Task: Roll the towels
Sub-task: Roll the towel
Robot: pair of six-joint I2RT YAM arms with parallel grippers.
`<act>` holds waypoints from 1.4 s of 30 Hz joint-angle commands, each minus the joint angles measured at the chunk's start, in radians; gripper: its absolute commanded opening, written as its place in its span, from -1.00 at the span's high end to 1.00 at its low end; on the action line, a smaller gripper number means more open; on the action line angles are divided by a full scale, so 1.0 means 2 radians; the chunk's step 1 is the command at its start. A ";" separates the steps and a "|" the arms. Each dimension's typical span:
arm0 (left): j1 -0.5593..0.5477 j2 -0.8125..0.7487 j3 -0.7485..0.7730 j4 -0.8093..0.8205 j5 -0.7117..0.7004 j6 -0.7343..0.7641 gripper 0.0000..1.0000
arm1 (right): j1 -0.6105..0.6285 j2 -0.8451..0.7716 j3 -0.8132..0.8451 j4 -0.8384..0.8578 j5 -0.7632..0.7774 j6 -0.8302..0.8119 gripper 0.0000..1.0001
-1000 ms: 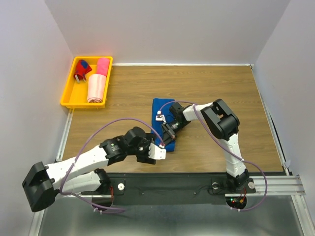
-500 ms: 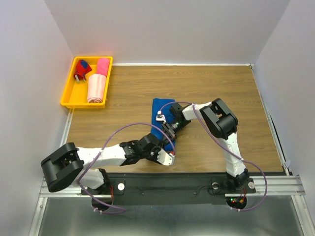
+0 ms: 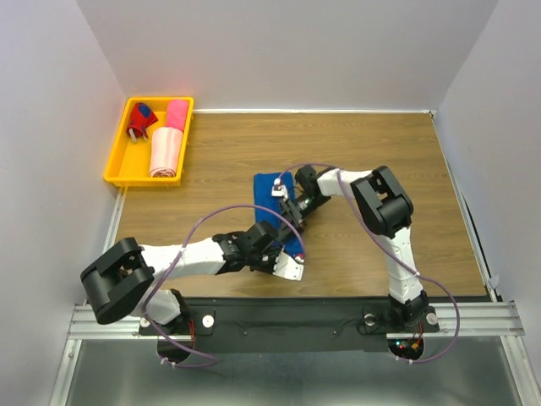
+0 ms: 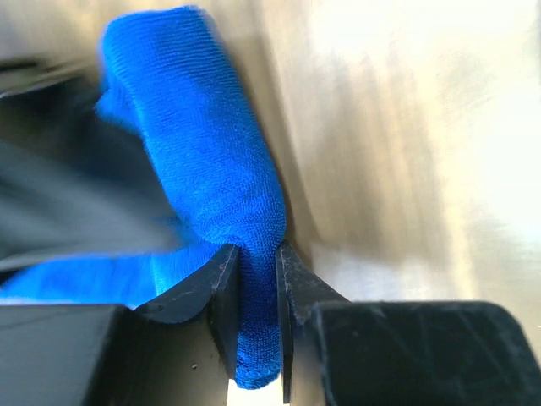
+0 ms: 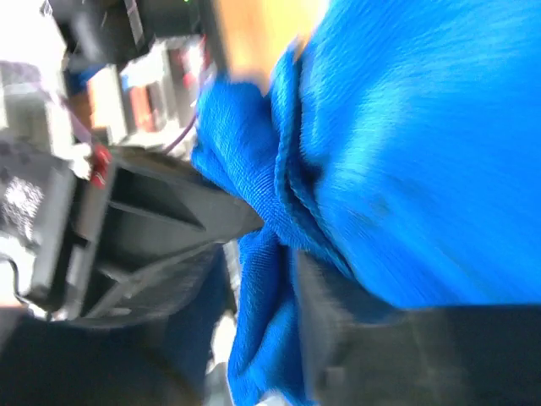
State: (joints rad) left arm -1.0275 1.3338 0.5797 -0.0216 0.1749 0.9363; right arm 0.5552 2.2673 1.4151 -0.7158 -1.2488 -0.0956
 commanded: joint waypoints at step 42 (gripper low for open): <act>0.291 0.448 0.382 -0.475 0.409 0.038 0.63 | 0.212 -0.381 -0.223 0.209 0.539 -0.243 -0.23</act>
State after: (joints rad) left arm -0.4675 2.1754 1.3392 -0.9947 1.1751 0.9554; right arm 0.9508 1.4704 0.9951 -0.4667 -0.2386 -0.5446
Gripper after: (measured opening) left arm 0.284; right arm 0.613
